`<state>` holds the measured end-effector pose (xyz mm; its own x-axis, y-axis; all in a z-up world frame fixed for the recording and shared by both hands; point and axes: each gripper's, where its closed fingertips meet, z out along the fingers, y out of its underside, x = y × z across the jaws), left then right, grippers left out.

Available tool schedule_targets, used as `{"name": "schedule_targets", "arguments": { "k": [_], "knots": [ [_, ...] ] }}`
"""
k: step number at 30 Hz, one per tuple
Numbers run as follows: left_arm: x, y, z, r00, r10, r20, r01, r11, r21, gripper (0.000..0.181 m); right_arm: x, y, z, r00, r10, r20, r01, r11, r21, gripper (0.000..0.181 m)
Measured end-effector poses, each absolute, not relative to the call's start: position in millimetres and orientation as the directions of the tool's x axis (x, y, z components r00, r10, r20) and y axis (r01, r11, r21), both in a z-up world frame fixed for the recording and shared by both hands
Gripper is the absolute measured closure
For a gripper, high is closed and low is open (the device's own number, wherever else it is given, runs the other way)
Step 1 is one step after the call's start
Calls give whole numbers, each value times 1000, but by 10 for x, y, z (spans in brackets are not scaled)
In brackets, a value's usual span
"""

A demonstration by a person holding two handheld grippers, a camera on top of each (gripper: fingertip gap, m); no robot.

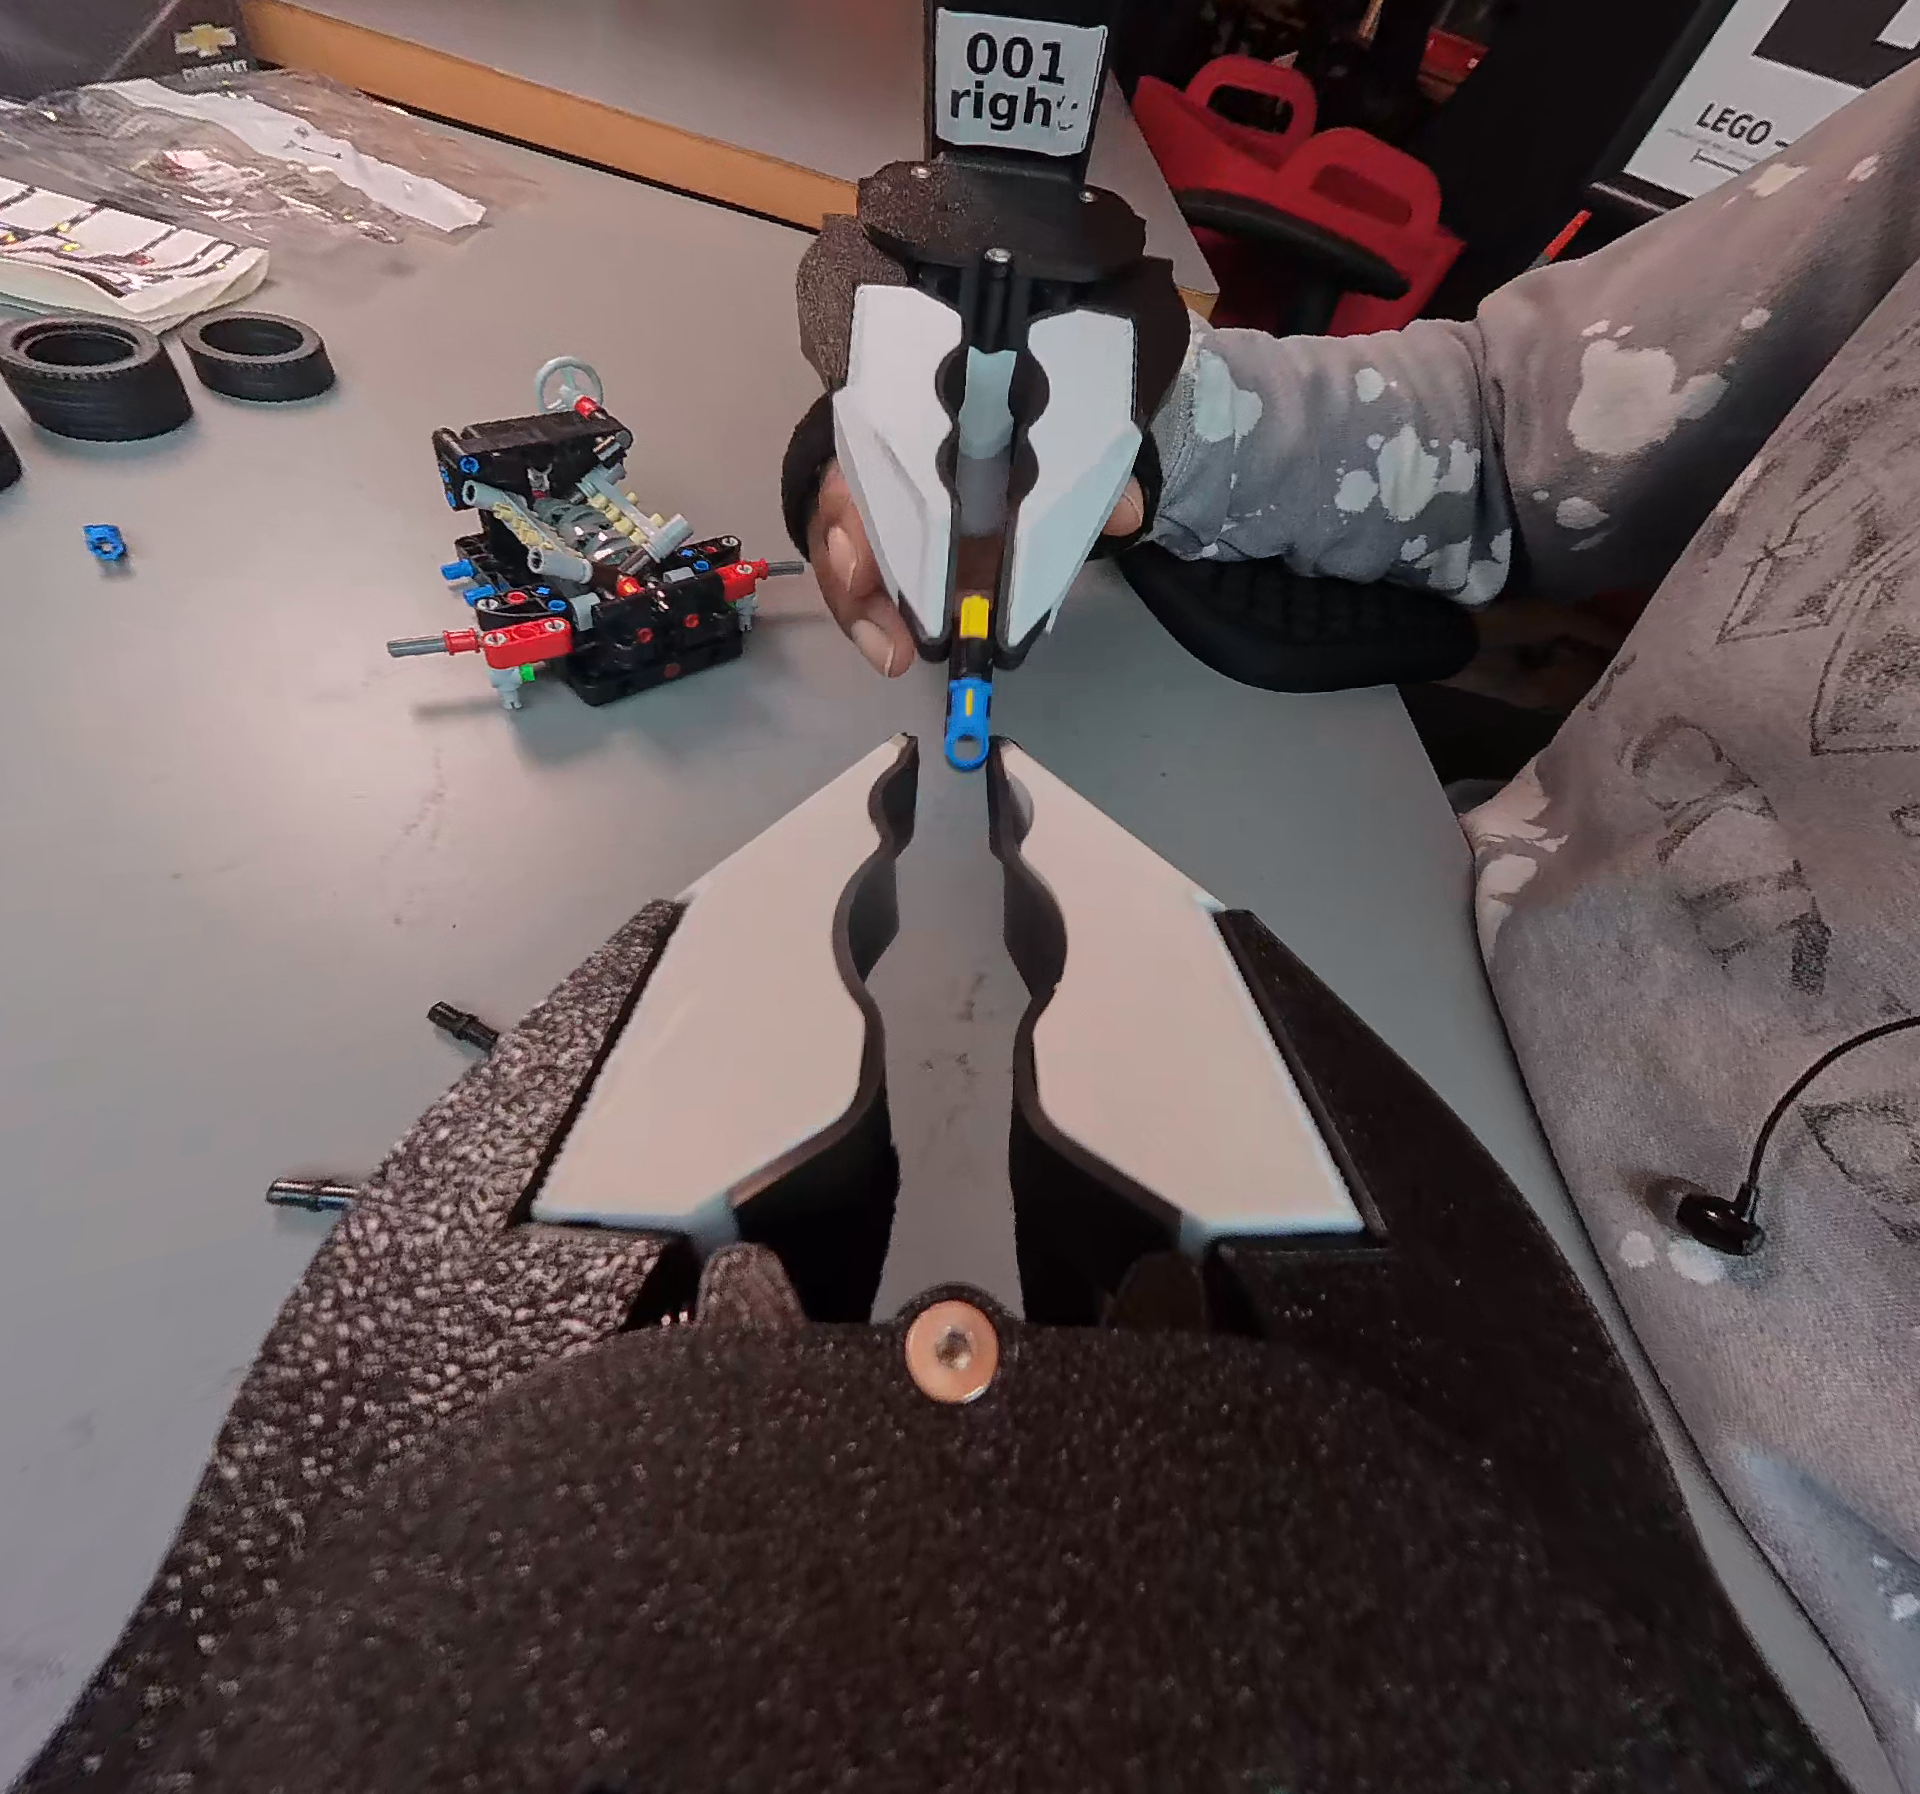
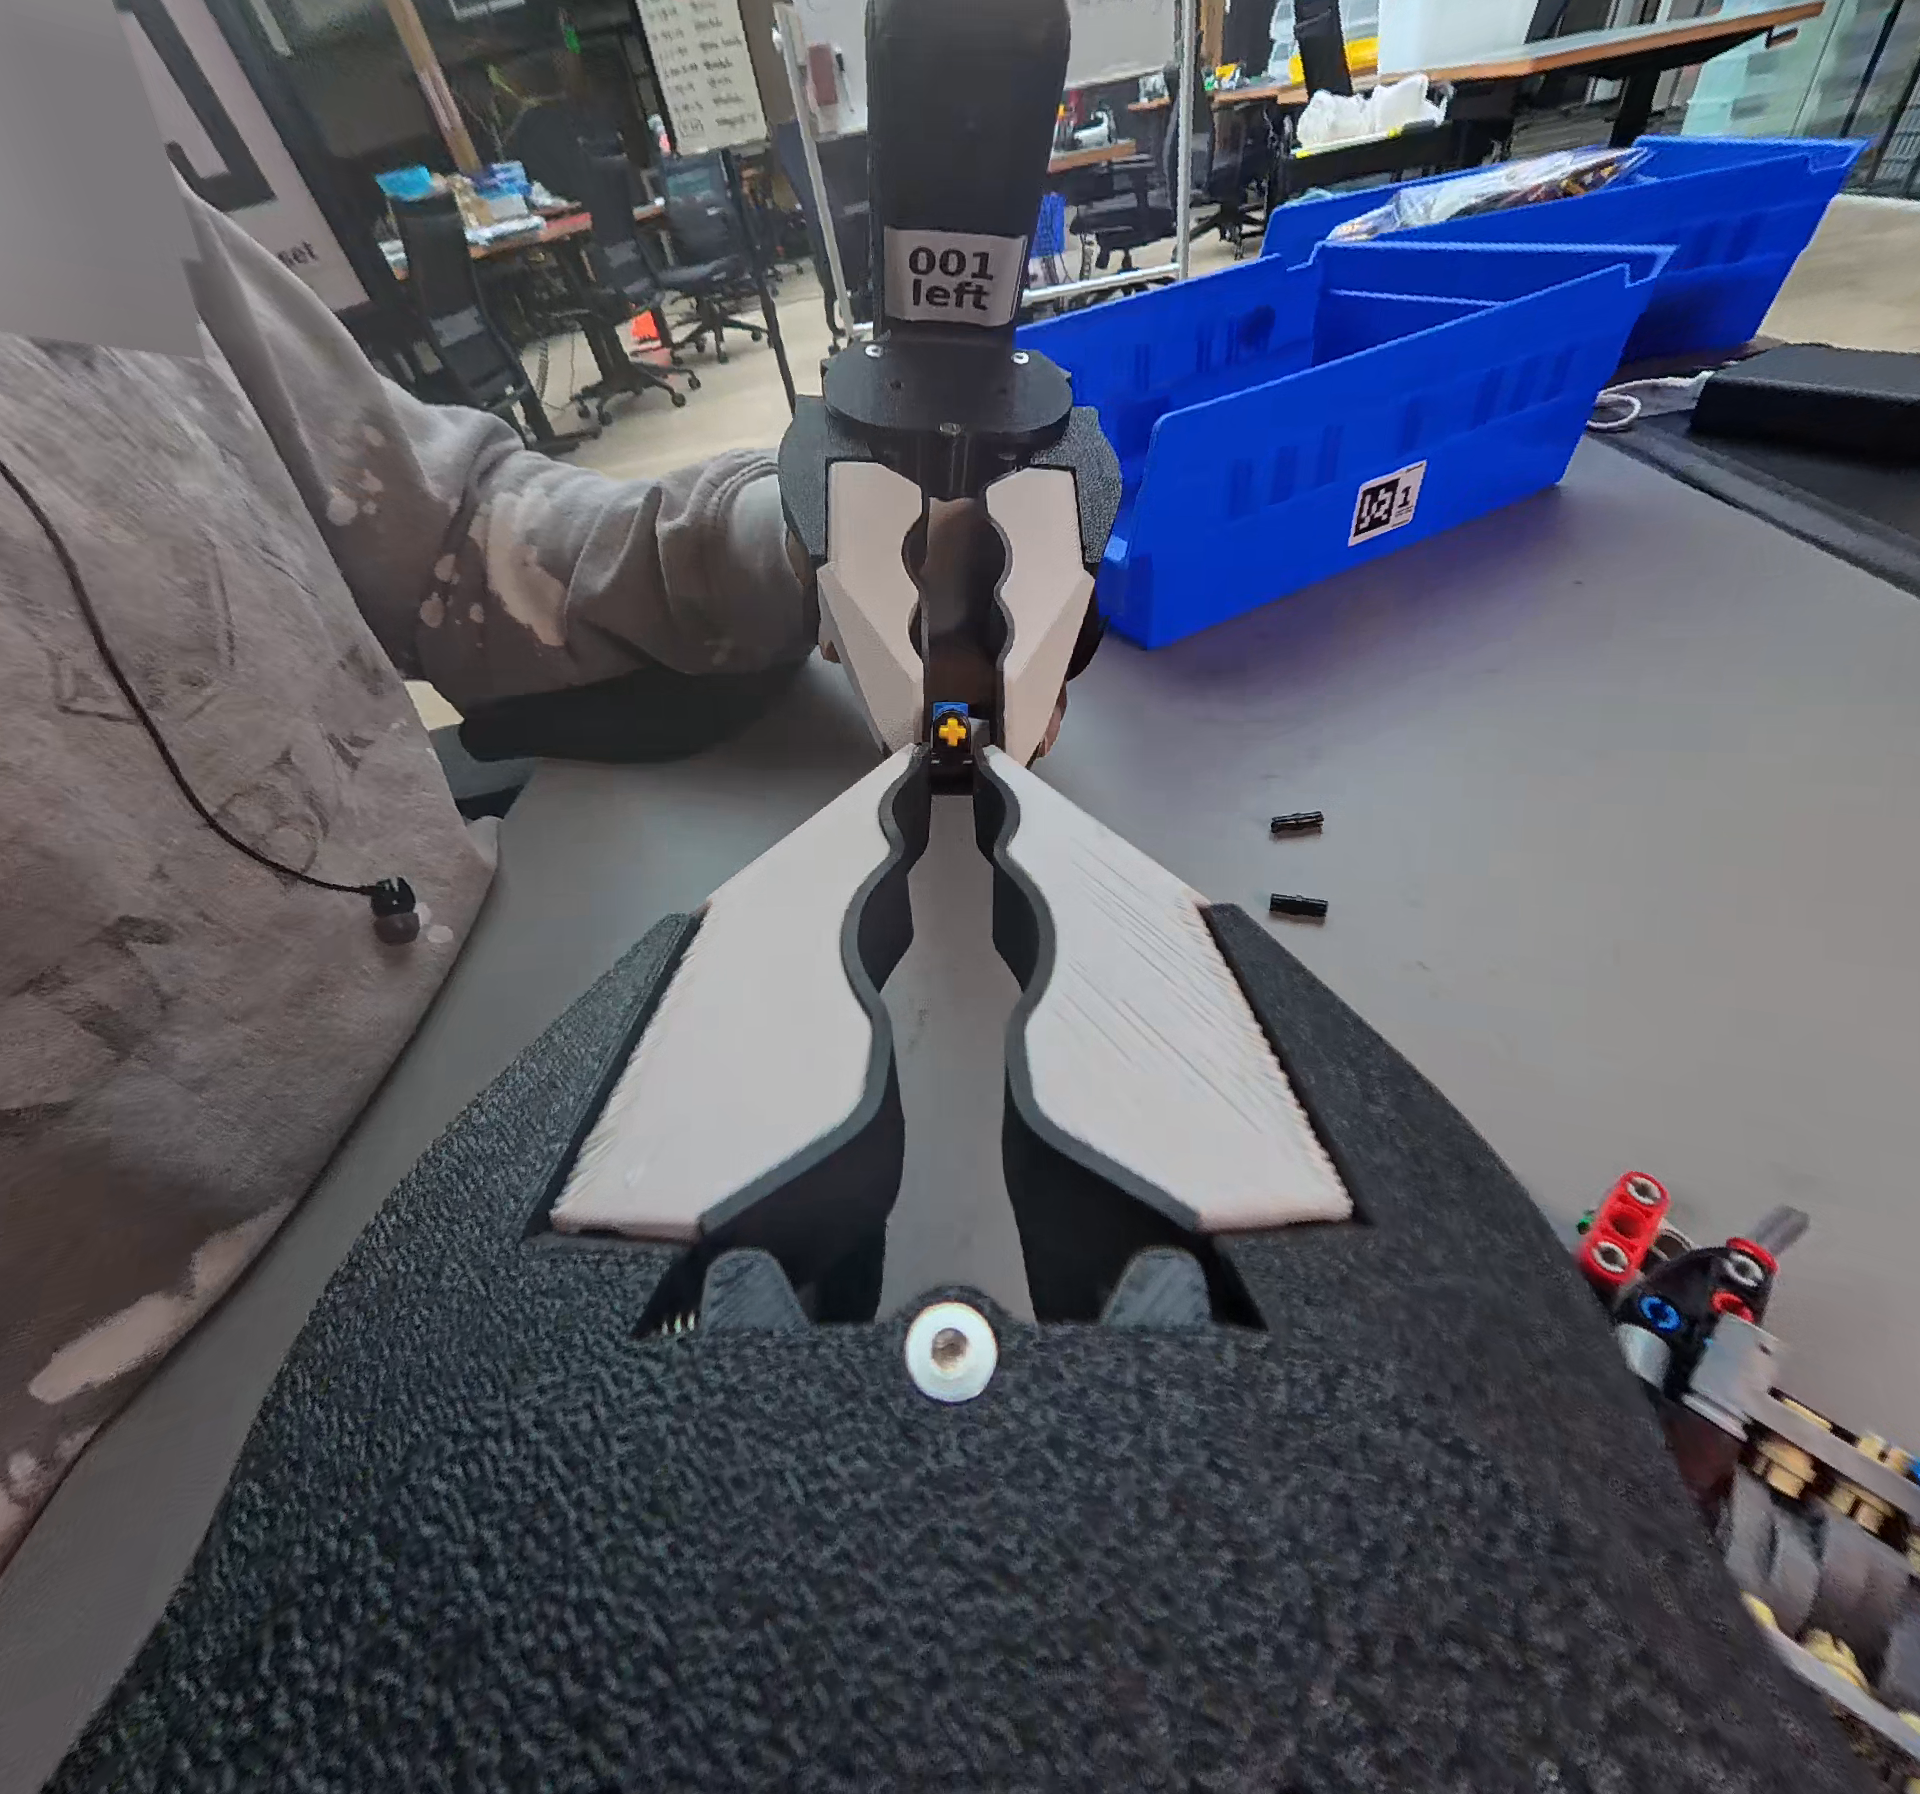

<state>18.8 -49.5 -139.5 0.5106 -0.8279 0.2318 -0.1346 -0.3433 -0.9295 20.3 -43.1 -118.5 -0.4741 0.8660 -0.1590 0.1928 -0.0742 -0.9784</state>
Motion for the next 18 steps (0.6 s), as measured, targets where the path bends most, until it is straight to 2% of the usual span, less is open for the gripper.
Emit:
{"name": "schedule_targets", "arguments": {
  "k": [6, 10, 15, 18],
  "knots": [
    [156, -505, -1264, 495, -830, 258, -73, -335, -939, 164, 245, -369, -1151, -457, 877, -147, 172, -74, -982, 174],
    [209, -521, -1284, 491, -836, 243, -93, -328, -940, 174, 224, -457, -1217, -478, 867, -142, 190, -55, -980, 174],
    [219, -538, -1310, 489, -839, 238, -122, -336, -934, 174, 198, -495, -1281, -472, 871, -137, 226, -31, -974, 168],
    [250, -563, -1329, 481, -846, 232, -146, -338, -930, 174, 191, -556, -1324, -490, 863, -120, 233, -3, -973, 174]
  ]
}}
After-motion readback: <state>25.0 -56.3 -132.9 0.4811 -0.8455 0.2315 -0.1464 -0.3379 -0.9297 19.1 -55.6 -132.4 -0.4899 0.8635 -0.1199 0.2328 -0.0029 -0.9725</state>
